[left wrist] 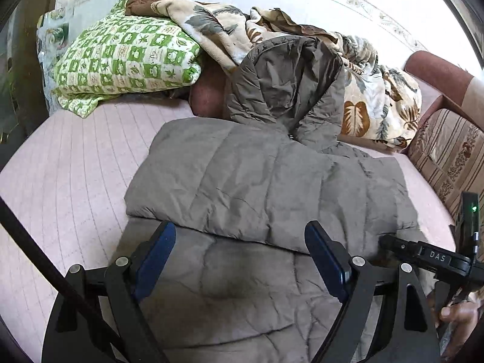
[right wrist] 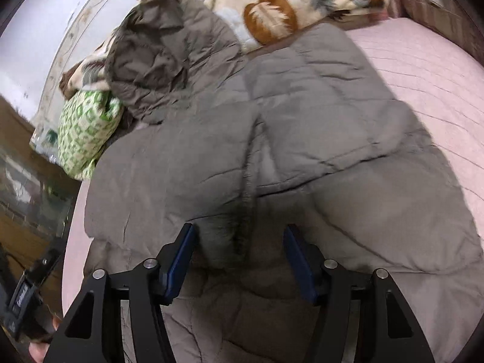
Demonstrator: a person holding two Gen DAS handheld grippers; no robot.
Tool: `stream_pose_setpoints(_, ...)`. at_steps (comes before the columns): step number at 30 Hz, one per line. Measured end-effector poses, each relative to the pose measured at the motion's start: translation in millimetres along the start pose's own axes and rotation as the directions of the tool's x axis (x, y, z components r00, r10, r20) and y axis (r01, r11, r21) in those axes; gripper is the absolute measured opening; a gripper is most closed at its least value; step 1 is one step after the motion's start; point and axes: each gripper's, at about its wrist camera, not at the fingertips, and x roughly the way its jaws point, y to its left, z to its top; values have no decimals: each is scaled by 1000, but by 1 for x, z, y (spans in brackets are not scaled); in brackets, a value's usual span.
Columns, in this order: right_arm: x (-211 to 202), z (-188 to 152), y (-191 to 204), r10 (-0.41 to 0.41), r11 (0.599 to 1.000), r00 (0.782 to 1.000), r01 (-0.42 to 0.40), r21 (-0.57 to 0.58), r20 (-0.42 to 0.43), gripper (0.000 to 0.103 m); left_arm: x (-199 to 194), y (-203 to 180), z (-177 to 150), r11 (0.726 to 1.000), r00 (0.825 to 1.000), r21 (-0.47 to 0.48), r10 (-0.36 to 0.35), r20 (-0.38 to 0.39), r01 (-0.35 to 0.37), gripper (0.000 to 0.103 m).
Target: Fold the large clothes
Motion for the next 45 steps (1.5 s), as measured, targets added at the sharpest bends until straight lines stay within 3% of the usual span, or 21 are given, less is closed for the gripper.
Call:
stream_pose_setpoints(1,2,1,4,15,1000,1000,-15,-10,-4,26,3,0,1,1000,1000,16,6,-5,-6,86)
stream_pose_setpoints(3,-4,3,10,-27,999,999,28,-34,40,23,9,2,2,999,1000,33,24,-14,-23,86)
stream_pose_setpoints(7,-18,13,22,-199,971,960,220,-90,194,23,25,14,6,998,998,20,59,-30,-58,86)
stream_pose_setpoints(9,-13,18,13,-242,965,950,258,-57,195,23,37,21,4,996,995,9,85,-57,-85,86)
stream_pose_setpoints(11,2,20,3,-242,966,962,251,-58,129,26,53,25,2,994,988,9,107,-112,-106,86)
stream_pose_setpoints(13,3,20,-3,-230,971,966,236,-39,119,31,62,26,-1,993,982,8,121,-147,-121,86)
stream_pose_setpoints(16,-11,23,-2,-251,966,958,256,-16,141,48,50,26,4,994,990,-12,106,-96,-108,86)
stream_pose_setpoints(21,-51,16,14,-317,941,888,337,-1,334,52,30,15,13,991,990,19,132,39,-133,86)
stream_pose_setpoints(22,-53,16,19,-285,948,887,317,-32,364,52,33,12,14,989,989,29,143,46,-144,86)
stream_pose_setpoints(25,-39,17,26,-206,966,923,245,-85,326,52,47,7,14,987,988,44,154,14,-154,86)
stream_pose_setpoints(30,-14,19,27,-200,966,947,233,-113,250,52,60,8,12,985,986,48,167,-15,-166,86)
stream_pose_setpoints(37,9,18,6,-219,972,963,230,-55,154,52,83,18,9,988,983,16,155,-103,-154,88)
stream_pose_setpoints(45,9,16,4,-220,972,965,230,-54,145,52,75,11,6,982,979,44,187,-78,-184,89)
